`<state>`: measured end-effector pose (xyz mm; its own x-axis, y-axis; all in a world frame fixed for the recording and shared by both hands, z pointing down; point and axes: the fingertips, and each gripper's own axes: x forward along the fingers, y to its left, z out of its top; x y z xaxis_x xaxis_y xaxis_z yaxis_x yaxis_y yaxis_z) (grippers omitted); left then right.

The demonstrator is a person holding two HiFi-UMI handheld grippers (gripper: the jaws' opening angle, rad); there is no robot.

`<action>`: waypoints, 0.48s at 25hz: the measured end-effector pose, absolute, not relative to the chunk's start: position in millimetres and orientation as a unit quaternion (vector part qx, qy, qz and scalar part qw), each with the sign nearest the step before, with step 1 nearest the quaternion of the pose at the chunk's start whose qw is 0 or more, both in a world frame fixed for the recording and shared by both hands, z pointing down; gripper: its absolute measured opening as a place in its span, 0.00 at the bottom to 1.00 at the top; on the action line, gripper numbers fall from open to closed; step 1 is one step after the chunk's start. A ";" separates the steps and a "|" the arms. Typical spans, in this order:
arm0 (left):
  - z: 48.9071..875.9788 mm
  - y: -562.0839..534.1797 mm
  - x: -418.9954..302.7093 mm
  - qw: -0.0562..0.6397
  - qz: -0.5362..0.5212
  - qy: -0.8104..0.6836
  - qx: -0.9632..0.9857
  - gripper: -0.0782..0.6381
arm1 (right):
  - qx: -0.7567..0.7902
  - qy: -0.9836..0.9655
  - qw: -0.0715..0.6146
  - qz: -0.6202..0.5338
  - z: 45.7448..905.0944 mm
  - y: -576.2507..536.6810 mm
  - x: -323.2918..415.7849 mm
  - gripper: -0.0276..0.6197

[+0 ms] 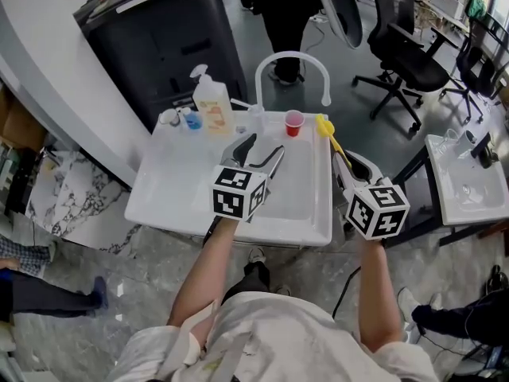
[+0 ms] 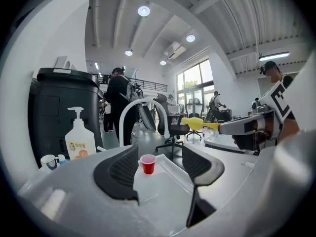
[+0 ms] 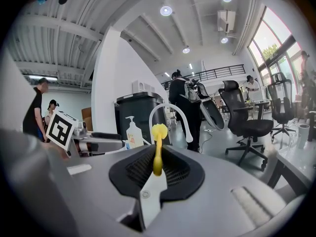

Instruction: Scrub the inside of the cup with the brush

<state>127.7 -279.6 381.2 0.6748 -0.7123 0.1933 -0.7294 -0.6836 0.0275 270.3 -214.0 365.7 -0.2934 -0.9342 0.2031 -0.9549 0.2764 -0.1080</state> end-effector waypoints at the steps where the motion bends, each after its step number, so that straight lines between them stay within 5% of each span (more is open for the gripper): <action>1: 381.9 -284.6 128.6 0.050 0.084 -0.394 0.914 0.50 | 0.593 -0.797 0.049 0.103 365.4 -218.9 271.2 0.10; 12: 384.5 -359.8 143.2 0.043 0.078 -0.365 0.927 0.50 | 0.608 -0.787 0.048 0.098 362.5 -292.2 278.8 0.10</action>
